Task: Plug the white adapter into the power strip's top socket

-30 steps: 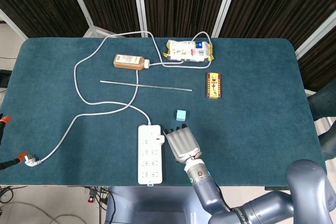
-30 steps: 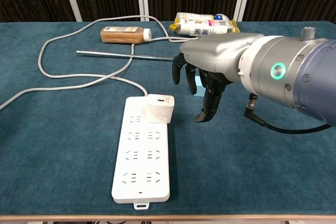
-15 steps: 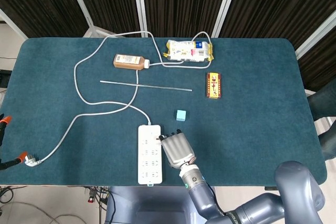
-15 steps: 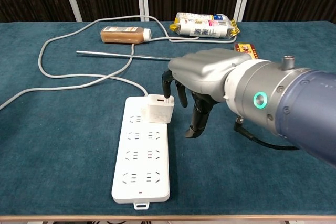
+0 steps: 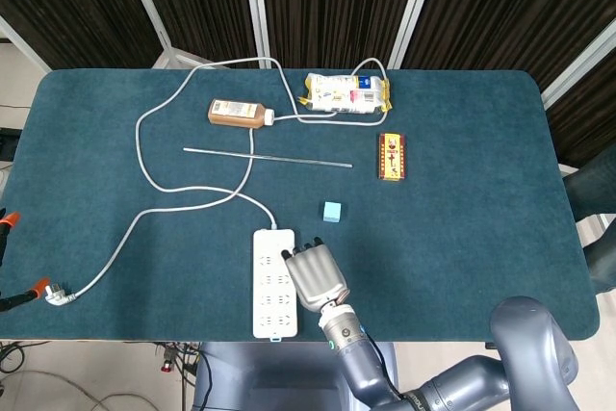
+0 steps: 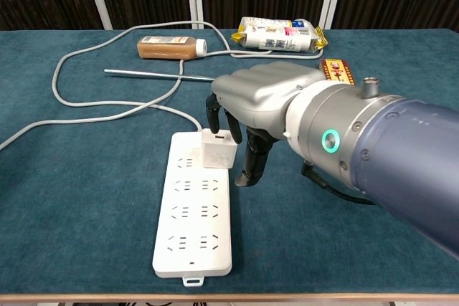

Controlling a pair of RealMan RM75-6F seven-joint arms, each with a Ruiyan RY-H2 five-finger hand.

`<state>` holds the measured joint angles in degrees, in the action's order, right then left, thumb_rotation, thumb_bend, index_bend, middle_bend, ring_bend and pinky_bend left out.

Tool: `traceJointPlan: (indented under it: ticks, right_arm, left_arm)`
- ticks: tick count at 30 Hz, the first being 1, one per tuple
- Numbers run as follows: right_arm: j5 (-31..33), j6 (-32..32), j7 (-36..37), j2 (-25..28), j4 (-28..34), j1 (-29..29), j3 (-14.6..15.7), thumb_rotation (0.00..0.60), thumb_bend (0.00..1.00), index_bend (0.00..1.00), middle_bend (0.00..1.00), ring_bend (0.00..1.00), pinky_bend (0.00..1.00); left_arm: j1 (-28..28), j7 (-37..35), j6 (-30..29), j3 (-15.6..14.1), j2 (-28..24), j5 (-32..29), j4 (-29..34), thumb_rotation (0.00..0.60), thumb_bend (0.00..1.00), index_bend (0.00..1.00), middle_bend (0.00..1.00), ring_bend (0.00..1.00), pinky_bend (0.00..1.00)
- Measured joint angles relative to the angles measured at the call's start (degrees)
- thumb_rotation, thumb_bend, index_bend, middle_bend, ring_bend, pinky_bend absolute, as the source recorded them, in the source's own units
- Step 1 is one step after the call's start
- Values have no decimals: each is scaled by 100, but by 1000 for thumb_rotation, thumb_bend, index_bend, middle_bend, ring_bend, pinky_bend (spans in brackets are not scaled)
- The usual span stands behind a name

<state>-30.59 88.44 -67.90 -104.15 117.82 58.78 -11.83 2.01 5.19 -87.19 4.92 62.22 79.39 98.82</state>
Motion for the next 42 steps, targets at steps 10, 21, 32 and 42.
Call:
traceJointPlan:
  ticks: [10,21,32,42]
  right_arm:
    - [126,-112,-8,-147,-289,42,-150,600,268,342,427,413,289]
    - [253,-232,-26,-226,-540,61,-211,600,274,346,430,413,289]
    - [214,-235,-112,-370,-666,108,-192,600,315,355,440,416,289]
    - [175,-192,-274,-587,-845,164,-141,600,321,357,441,418,289]
  left_arm:
    - [-3,-10,-5,10,-6,-18,-3,600,125,109,0,0,0]
    - [7,41,17,5,2,-37,9,600,126,109,0,0,0]
    - [13,61,45,-2,-6,-56,28,600,125,109,0,0,0]
    - [11,31,44,7,-21,-73,28,600,126,109,0,0,0]
